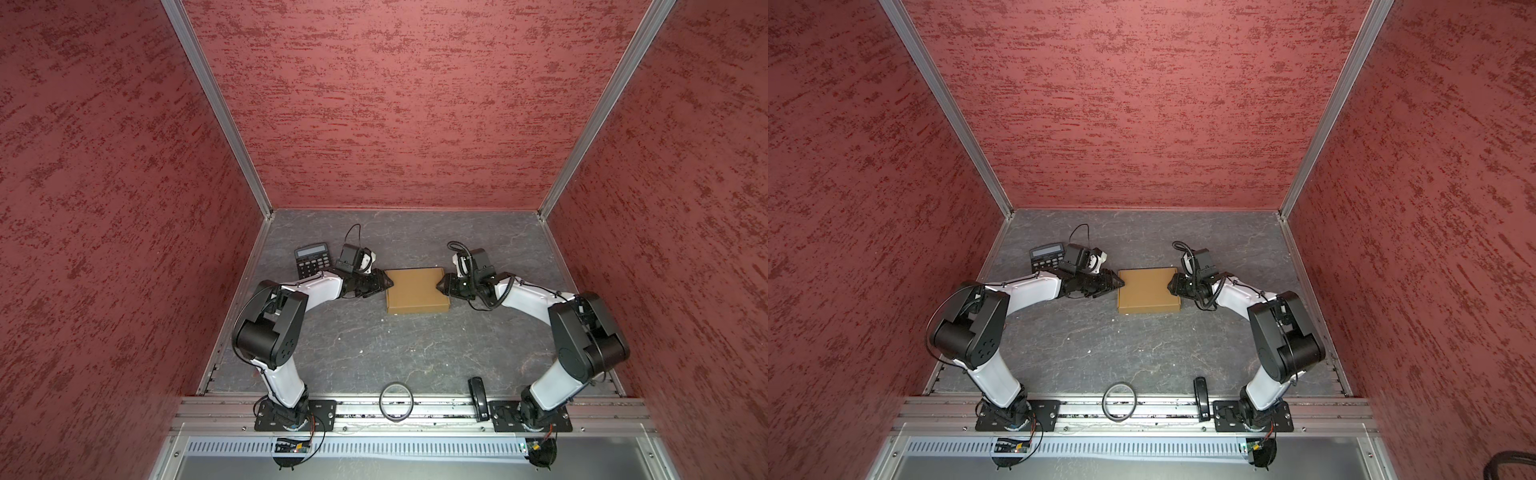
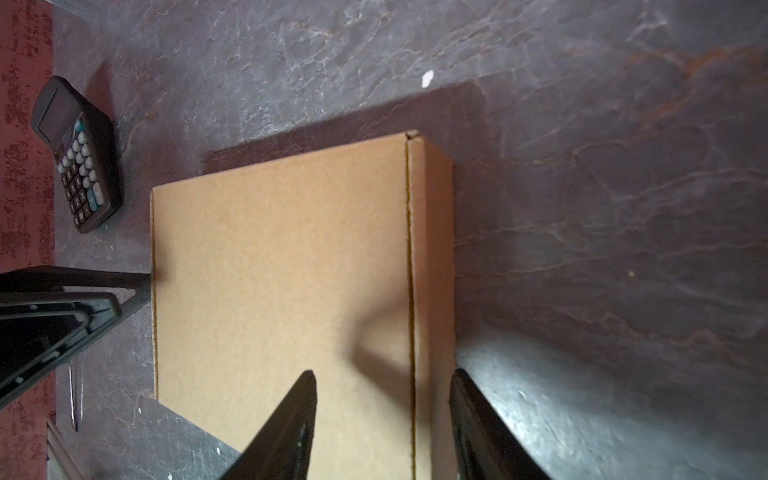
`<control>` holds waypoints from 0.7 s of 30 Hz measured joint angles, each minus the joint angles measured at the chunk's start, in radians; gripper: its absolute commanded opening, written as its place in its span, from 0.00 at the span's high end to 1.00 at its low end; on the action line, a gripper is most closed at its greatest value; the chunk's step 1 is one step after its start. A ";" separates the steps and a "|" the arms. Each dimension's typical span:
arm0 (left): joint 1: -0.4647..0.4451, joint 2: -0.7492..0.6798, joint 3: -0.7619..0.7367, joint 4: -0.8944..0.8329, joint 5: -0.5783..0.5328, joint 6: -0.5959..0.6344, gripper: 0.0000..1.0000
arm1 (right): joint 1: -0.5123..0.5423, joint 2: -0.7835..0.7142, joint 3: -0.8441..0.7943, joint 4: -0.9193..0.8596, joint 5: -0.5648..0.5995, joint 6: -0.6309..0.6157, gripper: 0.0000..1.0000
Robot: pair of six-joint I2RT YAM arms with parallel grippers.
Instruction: Fold the paper box
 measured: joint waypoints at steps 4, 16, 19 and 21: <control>-0.019 0.037 0.003 0.012 0.000 -0.001 0.50 | 0.000 0.014 0.000 0.019 -0.008 0.007 0.52; -0.030 0.070 0.035 0.021 -0.005 0.000 0.46 | -0.001 0.014 -0.051 0.081 -0.021 0.048 0.47; -0.025 0.066 0.050 0.003 -0.005 0.011 0.41 | 0.000 -0.010 -0.053 0.067 -0.016 0.053 0.43; -0.015 0.055 0.063 -0.012 -0.005 0.024 0.36 | 0.000 -0.044 -0.053 0.051 -0.005 0.053 0.39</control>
